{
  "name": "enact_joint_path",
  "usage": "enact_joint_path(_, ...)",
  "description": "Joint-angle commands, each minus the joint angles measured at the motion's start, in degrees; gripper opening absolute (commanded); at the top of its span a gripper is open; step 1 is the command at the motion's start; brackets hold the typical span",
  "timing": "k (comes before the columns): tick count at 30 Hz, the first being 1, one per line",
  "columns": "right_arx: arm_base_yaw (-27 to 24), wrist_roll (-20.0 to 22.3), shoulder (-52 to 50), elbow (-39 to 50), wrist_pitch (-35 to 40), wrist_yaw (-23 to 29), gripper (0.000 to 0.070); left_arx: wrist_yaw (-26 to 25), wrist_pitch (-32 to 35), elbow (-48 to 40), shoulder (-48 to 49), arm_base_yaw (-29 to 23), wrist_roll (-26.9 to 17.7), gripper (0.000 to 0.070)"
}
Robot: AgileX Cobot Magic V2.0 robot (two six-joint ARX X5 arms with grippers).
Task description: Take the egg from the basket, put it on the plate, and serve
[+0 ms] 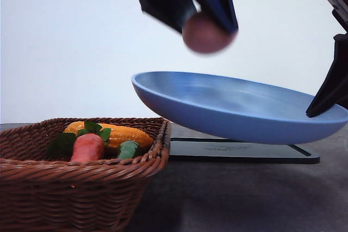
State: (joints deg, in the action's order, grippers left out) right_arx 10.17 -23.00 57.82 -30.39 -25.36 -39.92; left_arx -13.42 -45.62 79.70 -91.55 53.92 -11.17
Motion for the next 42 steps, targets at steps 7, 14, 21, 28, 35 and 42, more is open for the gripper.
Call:
enact_joint_path(7,0.2,-0.6,0.5,-0.9,0.7,-0.6,0.0000,3.2,-0.3,0.7,-5.5,1.8,0.3,0.0151)
enact_joint_path(14,0.2,-0.6,0.5,-0.9,0.7,-0.6,0.0000,4.6,0.0,0.7,-7.4,2.1,0.3,0.0155)
enact_joint_path(21,0.2,-0.6,0.5,-0.9,0.4,-0.6,0.0000,6.2,0.5,0.7,-7.8,2.1,0.4,0.0290)
enact_joint_path(28,0.2,-0.6,0.5,-0.9,-1.3,-0.6,0.0000,6.2,0.2,1.1,-7.4,2.0,1.6,0.0394)
enact_joint_path(35,-0.2,0.0,0.6,-3.3,-5.2,-0.5,0.0000,6.2,-0.2,1.4,-1.5,0.4,2.5,0.0393)
enact_joint_path(42,-1.6,4.2,5.1,-9.5,-9.3,2.9,0.0000,6.3,-2.3,1.4,9.0,-3.5,4.6,0.0391)
